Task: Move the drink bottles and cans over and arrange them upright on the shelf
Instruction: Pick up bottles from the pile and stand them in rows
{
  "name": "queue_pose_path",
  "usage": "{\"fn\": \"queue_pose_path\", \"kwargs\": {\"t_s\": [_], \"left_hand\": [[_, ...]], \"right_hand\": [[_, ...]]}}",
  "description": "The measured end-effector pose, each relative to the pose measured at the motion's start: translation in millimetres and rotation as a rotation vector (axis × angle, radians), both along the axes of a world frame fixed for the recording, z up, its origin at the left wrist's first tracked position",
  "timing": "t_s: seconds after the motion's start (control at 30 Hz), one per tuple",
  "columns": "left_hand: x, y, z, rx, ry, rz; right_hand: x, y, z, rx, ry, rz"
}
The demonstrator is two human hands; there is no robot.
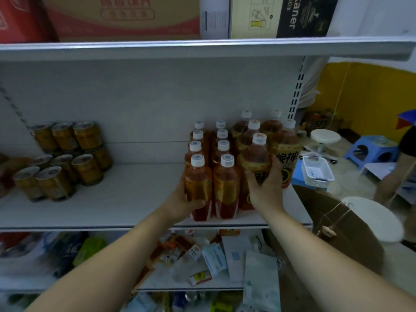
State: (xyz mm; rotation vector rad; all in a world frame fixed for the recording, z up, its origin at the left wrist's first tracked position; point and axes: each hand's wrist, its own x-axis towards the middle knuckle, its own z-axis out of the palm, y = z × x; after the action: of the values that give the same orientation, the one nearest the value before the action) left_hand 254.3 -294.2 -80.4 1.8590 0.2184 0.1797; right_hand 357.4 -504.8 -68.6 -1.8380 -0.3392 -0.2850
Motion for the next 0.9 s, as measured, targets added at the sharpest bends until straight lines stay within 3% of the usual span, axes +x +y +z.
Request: {"fn": "queue_pose_path", "kwargs": {"t_s": [0.4,0.57,0.67,0.9], "left_hand": [[-4.0,13.3,17.3,0.149,0.168,-0.029],[-13.2,49.7,48.4,0.425,0.288,-0.064],[-32.2,84.6,75.5,0.583,0.28,-0.046],[-139.3,202.5,124.1,0.837,0.235,0.02]], "right_hand": [[-4.5,-3.5,29.9,-0.027,0.012,-0.02],[-12.8,18.4,94.5,-0.372,-0.234,-0.054],[-23.7,62.4,126.1,-0.589,-0.244,0.043],[-86.5,228.6,148.4,-0.841,-0.261,0.307]]}}
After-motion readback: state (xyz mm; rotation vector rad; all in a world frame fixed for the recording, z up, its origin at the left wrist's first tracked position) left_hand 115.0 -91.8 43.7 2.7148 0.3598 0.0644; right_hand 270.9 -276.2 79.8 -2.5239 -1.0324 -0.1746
